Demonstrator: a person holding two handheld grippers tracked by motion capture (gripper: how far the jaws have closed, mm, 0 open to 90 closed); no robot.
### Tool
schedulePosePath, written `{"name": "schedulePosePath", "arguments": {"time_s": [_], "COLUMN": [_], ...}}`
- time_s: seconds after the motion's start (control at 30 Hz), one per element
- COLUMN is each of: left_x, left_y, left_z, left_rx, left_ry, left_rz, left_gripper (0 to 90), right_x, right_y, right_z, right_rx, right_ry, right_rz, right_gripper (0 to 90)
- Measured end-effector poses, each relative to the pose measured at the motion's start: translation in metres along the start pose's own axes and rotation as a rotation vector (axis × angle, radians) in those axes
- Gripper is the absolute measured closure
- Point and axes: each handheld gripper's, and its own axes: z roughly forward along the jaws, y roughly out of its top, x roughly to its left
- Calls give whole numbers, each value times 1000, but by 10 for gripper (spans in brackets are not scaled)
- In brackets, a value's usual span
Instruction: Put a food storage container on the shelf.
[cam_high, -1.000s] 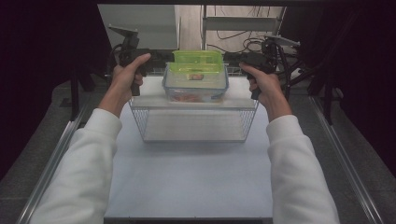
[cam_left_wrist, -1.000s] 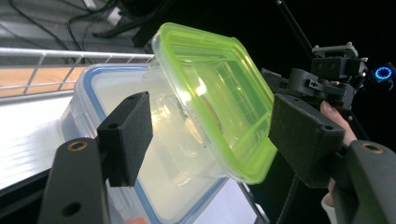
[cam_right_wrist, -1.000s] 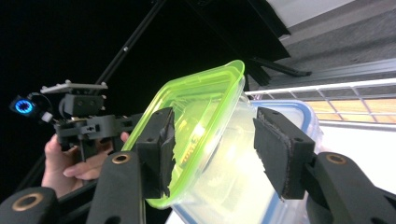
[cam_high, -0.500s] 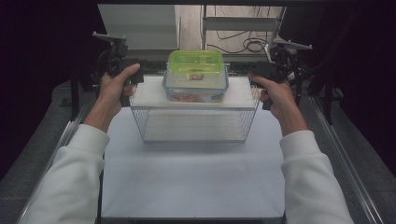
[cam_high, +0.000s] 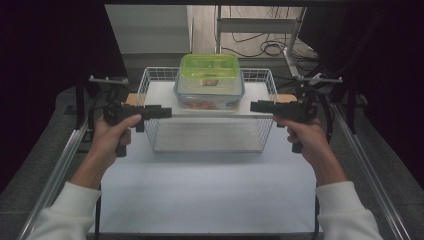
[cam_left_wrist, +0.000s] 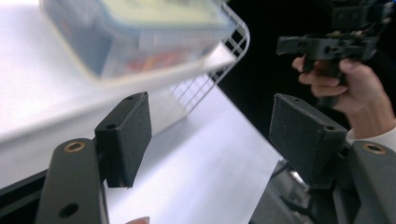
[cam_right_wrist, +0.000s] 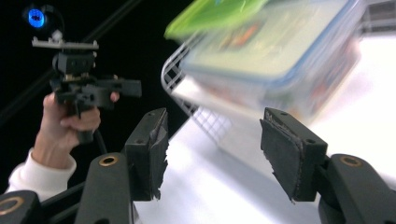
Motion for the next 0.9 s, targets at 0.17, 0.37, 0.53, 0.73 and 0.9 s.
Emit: {"name": "schedulePosePath", "arguments": {"time_s": [0.17,0.37,0.53,0.73,0.9], "left_x": [-4,1,11,16,21], "left_y": [-48,-106,-143,-173,-183], "left_z": [-1,1,7,20,23], "left_rx": [14,55,99,187,202], "left_ry": [4,14,46,121,138], "left_rz": [29,28,6,37,35], "left_gripper": [289,288,291,290,284], "right_x": [8,3,-8,-19,-26], "right_y": [-41,-99,-144,-179,-195], "right_z": [-4,-8,-8,-2,7], "right_rx": [60,109,161,231,265], "right_ry": [-1,-17,-51,-78,-94], "right_rz": [-63,-87,-92,-77,-68], "right_gripper": [406,394,385,374,366]}}
